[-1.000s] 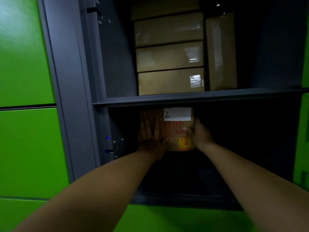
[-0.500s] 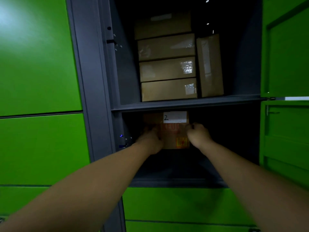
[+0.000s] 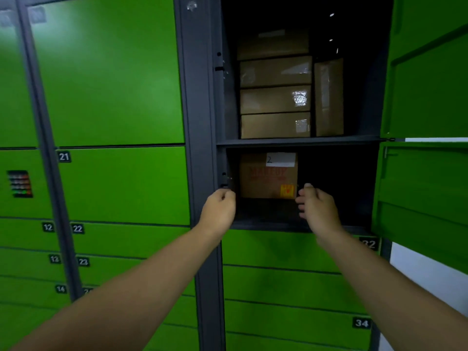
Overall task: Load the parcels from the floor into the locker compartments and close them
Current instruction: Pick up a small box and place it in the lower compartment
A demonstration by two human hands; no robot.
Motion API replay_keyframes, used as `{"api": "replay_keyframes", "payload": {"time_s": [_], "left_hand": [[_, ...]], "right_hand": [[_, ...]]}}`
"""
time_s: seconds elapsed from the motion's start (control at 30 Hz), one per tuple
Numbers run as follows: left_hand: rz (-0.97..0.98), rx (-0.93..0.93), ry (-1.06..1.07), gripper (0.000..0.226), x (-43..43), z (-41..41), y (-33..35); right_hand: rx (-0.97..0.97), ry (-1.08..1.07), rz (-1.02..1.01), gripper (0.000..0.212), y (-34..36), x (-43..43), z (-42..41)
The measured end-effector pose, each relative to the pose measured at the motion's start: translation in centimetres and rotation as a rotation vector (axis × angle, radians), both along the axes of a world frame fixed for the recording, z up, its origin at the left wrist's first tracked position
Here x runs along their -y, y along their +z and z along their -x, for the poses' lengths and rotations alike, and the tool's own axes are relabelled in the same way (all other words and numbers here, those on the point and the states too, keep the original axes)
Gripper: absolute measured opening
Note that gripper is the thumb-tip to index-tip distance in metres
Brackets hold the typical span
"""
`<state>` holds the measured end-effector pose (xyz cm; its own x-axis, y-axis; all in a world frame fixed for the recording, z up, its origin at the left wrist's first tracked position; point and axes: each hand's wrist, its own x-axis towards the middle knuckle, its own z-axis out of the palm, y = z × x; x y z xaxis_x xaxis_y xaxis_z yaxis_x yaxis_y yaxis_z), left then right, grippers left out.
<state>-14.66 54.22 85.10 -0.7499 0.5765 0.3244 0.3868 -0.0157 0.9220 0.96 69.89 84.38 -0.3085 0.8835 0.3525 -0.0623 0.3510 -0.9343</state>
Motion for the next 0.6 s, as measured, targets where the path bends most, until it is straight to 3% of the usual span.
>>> {"api": "replay_keyframes", "payload": {"time_s": [0.2,0.43,0.6], "left_hand": [[-0.026,0.140,0.123,0.023,7.5,-0.7,-5.6],[0.146,0.236,0.281,0.037,19.0,0.0,-14.9],[0.258,0.307,0.513,0.022,29.2,-1.4,-22.1]], "right_hand": [[0.017,0.086,-0.088,0.025,-3.9,8.4,-1.0],[0.234,0.272,0.070,0.037,-14.1,17.1,2.4],[0.446,0.428,0.150,0.043,-22.7,23.1,5.6]]}}
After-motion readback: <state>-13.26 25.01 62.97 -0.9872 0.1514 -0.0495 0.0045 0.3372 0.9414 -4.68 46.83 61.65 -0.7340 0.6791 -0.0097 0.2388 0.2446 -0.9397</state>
